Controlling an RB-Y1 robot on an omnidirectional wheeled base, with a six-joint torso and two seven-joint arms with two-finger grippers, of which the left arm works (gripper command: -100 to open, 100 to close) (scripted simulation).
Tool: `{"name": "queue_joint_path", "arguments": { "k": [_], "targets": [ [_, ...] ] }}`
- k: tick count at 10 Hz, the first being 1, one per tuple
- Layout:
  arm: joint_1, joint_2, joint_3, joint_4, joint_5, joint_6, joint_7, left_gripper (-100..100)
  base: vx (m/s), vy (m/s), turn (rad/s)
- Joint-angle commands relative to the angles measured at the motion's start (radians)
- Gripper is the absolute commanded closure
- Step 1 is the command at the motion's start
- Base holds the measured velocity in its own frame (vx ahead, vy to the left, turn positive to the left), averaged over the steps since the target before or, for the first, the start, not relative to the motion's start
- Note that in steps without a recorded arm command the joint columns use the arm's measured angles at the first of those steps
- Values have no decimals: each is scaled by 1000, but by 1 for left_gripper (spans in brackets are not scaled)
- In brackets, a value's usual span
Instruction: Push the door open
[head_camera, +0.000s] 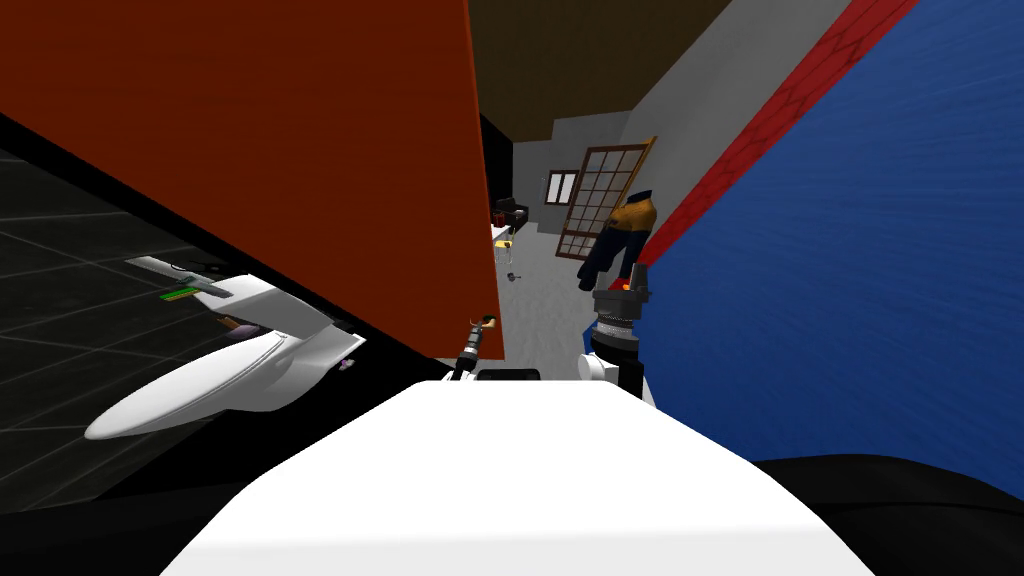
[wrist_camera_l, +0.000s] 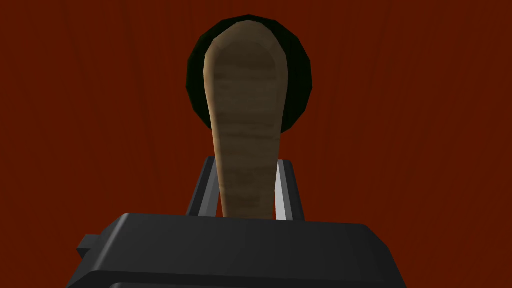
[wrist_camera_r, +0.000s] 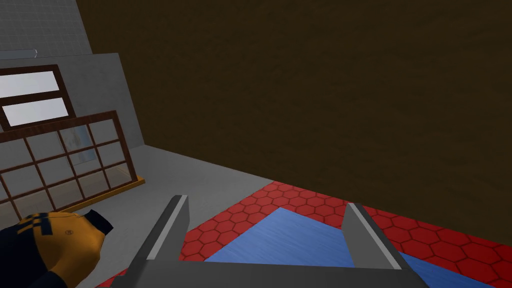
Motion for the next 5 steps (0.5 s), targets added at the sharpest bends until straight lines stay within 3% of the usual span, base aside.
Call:
{"name": "queue_joint_path", "arguments": {
  "k": [1, 5],
  "targets": [
    [-6, 12, 36, 1, 13, 6, -3, 100, 107, -84, 65],
    [-20, 7, 82, 14, 28, 7, -13, 100, 126, -96, 73]
  ]
}}
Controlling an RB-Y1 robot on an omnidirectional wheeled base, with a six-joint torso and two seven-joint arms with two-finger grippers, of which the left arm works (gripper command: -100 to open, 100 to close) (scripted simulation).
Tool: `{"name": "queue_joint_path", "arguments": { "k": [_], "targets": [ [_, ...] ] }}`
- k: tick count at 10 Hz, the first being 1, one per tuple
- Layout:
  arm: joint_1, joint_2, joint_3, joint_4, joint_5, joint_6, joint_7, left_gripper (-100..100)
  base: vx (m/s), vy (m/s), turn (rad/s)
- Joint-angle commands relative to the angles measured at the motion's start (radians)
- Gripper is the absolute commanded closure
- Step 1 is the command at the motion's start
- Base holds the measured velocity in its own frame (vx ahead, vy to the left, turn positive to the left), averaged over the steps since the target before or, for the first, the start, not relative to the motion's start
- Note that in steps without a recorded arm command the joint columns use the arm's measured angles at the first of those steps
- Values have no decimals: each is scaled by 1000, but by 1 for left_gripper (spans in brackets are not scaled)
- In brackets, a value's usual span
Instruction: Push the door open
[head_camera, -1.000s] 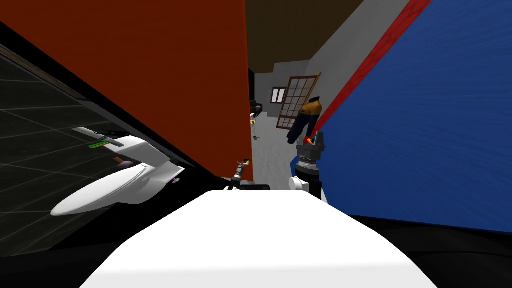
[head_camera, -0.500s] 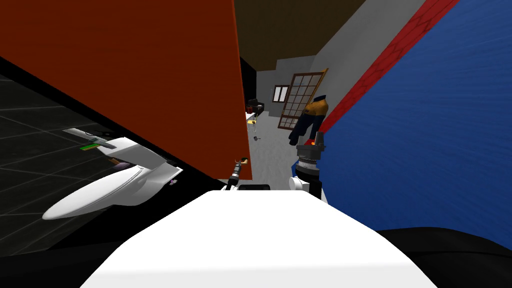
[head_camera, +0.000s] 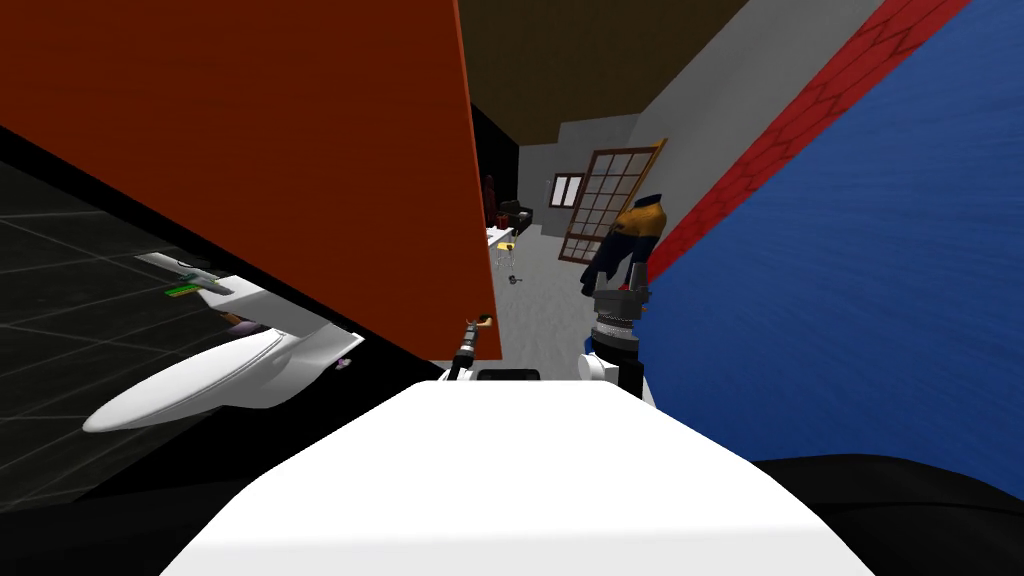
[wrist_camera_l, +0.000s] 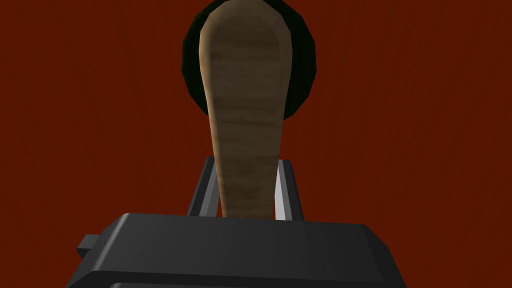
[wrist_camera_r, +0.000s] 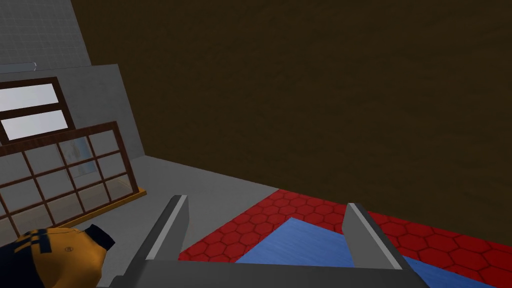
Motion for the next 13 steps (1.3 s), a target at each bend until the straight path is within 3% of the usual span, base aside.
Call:
{"name": "queue_joint_path", "arguments": {
  "k": [1, 7, 11, 13],
  "targets": [
    [4, 7, 33, -15, 10, -2, -6, 100, 158, -107, 72],
    [-22, -23, 119, 10, 39, -1, -26, 100, 157, -119, 87],
    [-35, -48, 160, 21, 53, -1, -35, 100, 174, -98, 71],
    [-31, -27, 181, 22, 63, -2, -39, 100, 99, -22, 44]
  ]
}}
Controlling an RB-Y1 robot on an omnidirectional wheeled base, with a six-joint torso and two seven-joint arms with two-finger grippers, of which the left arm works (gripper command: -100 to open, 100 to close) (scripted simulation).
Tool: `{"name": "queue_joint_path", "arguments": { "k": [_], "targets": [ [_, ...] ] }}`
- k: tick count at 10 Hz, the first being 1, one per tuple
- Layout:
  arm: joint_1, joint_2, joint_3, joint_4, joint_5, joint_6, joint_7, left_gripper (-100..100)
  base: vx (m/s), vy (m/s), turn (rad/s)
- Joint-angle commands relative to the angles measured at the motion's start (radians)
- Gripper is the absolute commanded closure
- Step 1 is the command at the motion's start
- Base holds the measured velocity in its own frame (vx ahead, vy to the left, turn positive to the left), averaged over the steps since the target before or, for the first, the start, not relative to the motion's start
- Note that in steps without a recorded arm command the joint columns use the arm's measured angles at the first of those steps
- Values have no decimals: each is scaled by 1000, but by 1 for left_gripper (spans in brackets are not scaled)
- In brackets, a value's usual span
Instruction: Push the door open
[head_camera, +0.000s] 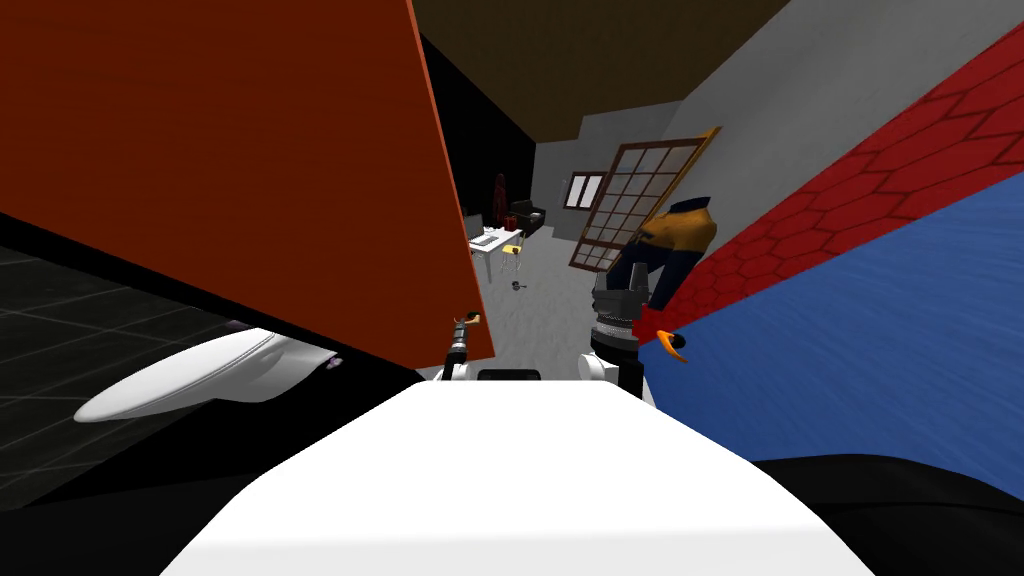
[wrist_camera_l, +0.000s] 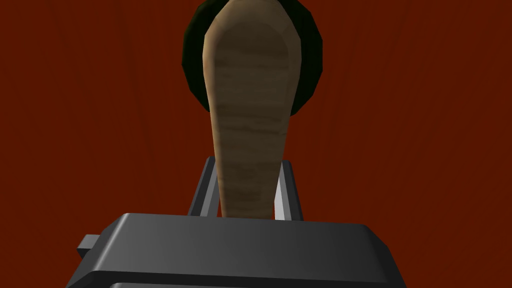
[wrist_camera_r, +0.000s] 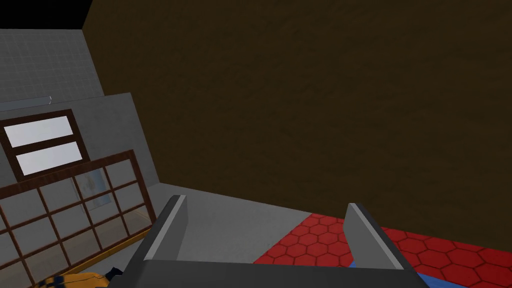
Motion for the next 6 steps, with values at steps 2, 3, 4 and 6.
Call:
{"name": "queue_joint_path", "arguments": {
  "k": [2, 3, 4, 6],
  "targets": [
    [6, 12, 24, -15, 12, 5, -9, 100, 179, -71, 56],
    [5, 14, 34, -15, 17, 4, -12, 100, 186, -82, 59],
    [4, 15, 45, -14, 23, 4, -15, 100, 200, -71, 69],
    [2, 11, 67, -13, 34, 3, -22, 100, 219, -71, 60]
  ]
}}
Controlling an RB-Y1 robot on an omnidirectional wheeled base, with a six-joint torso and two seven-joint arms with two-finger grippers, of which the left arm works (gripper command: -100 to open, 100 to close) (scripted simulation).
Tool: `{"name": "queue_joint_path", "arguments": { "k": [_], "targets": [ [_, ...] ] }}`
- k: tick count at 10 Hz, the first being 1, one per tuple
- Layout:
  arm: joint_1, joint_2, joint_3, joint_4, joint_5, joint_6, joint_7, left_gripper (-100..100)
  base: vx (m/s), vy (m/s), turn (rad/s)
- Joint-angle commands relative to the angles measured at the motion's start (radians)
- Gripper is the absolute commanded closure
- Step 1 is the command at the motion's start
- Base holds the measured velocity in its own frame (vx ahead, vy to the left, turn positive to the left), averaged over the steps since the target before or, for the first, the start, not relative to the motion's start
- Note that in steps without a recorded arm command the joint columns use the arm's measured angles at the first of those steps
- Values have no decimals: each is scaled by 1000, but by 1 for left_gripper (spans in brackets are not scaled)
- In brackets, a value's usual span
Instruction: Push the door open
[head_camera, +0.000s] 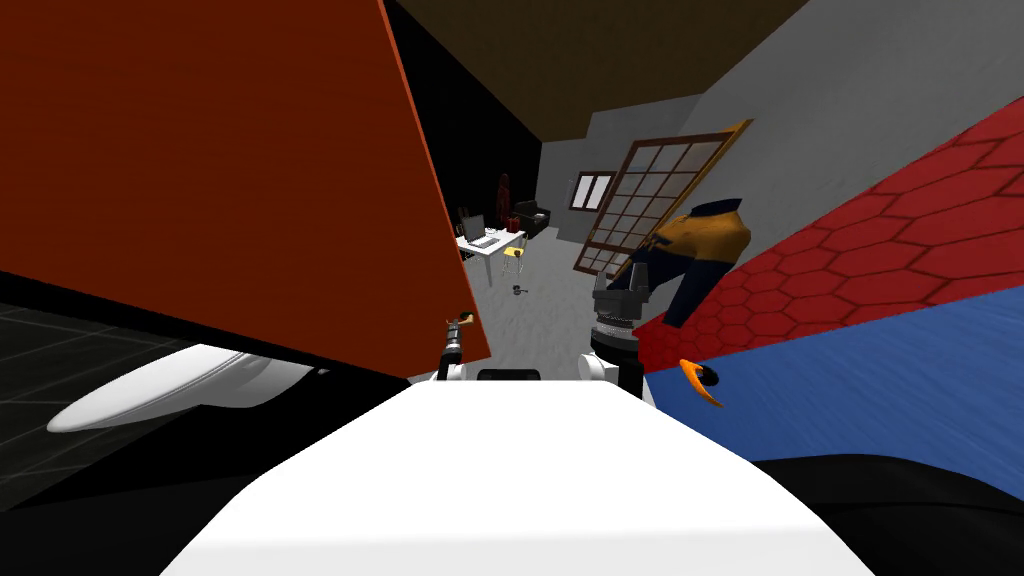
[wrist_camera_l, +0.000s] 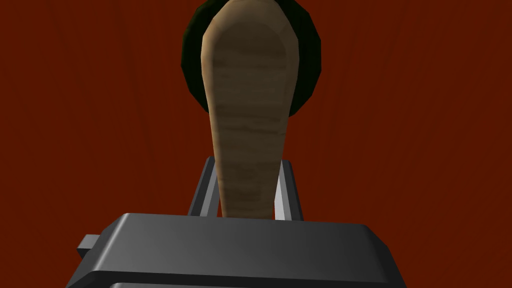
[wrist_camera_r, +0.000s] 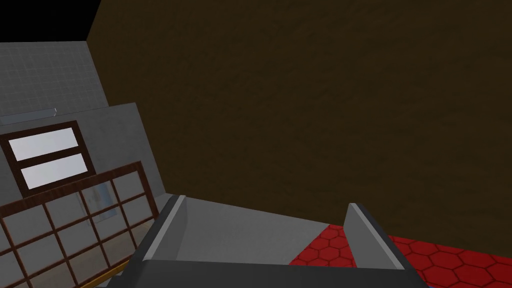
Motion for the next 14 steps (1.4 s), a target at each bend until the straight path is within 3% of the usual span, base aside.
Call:
{"name": "queue_joint_path", "arguments": {
  "k": [1, 4, 5, 6, 9, 14],
  "targets": [
    [-6, -1, 16, -3, 8, -3, -3, 100, 217, -79, 65],
    [-8, -18, 43, -2, 22, -4, -12, 100, 175, -47, 58],
    [-3, -10, 44, -2, 22, -2, -10, 100, 63, -14, 34],
    [-3, 2, 63, -3, 32, -4, -16, 100, 130, -23, 41],
    [-3, 9, 86, -2, 45, -5, -23, 100, 182, -30, 46],
    [-2, 2, 137, -2, 74, -8, -40, 100, 199, -37, 53]
  ]
}}
